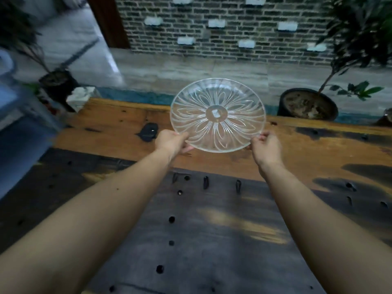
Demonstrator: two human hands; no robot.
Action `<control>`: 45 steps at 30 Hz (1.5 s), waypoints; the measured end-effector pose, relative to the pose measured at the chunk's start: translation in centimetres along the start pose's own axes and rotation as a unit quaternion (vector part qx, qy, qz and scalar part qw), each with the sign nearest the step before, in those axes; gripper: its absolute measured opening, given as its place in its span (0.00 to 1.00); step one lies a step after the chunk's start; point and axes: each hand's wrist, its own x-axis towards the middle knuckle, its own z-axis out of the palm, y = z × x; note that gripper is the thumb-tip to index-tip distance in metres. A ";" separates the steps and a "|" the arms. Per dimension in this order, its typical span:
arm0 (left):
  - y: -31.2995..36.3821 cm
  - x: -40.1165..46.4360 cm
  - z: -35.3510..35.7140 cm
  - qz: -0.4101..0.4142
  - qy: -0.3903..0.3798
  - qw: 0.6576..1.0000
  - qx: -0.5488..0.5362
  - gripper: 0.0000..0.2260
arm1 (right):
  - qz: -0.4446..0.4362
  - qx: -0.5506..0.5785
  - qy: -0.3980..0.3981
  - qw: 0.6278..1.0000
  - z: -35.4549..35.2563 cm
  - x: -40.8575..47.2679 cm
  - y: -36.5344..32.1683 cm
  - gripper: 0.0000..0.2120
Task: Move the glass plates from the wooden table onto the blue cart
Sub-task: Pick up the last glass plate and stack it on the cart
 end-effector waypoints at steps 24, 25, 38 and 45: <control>-0.5 -14.1 -61.3 0.080 0.321 0.939 -0.096 0.10 | -0.189 0.030 -0.276 0.942 38.7 -41.0 -19.5 0.09; -0.5 -14.2 -62.6 0.081 0.326 0.936 -0.102 0.10 | -0.193 0.034 -0.285 0.938 39.7 -41.8 -20.0 0.09; -0.2 -6.9 -76.4 0.074 0.378 0.916 -0.115 0.09 | -0.214 0.062 -0.340 0.914 56.6 -46.1 -25.8 0.05; 1.7 0.3 -82.0 0.059 0.375 0.920 -0.101 0.05 | -0.175 0.092 -0.363 0.911 64.4 -45.4 -28.7 0.06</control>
